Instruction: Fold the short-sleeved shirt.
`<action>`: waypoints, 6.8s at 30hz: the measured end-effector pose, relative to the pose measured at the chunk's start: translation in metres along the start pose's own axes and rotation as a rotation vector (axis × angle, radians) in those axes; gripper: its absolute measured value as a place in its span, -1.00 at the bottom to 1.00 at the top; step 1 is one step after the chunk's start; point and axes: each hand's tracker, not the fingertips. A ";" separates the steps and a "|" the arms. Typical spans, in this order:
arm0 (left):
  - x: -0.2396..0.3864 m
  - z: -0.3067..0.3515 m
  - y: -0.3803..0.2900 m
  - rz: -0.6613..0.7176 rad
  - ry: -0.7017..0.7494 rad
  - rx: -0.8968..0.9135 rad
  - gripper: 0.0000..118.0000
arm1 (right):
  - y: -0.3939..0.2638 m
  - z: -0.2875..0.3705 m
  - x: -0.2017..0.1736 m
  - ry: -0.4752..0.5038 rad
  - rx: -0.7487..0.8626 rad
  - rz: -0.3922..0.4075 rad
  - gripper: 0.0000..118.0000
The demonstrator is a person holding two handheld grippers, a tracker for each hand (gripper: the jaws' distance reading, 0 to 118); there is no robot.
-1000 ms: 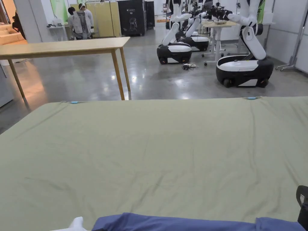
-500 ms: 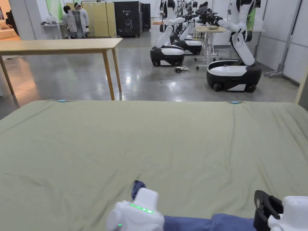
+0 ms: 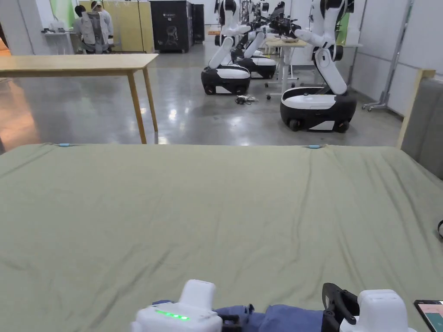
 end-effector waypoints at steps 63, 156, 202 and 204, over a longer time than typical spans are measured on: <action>-0.203 0.040 -0.061 0.686 -0.048 0.136 -0.81 | -0.001 -0.008 -0.025 -0.003 -0.048 -0.032 -0.90; -0.467 0.099 -0.059 0.613 -0.183 0.096 -0.59 | -0.055 -0.111 -0.101 0.274 -0.372 -0.218 -0.89; -0.016 0.123 0.121 -0.083 0.352 0.574 -0.69 | 0.141 -0.072 0.006 -0.079 0.121 0.227 -0.86; -0.025 0.124 0.126 -0.046 0.349 0.561 -0.69 | 0.144 -0.077 0.009 -0.056 0.116 0.221 -0.86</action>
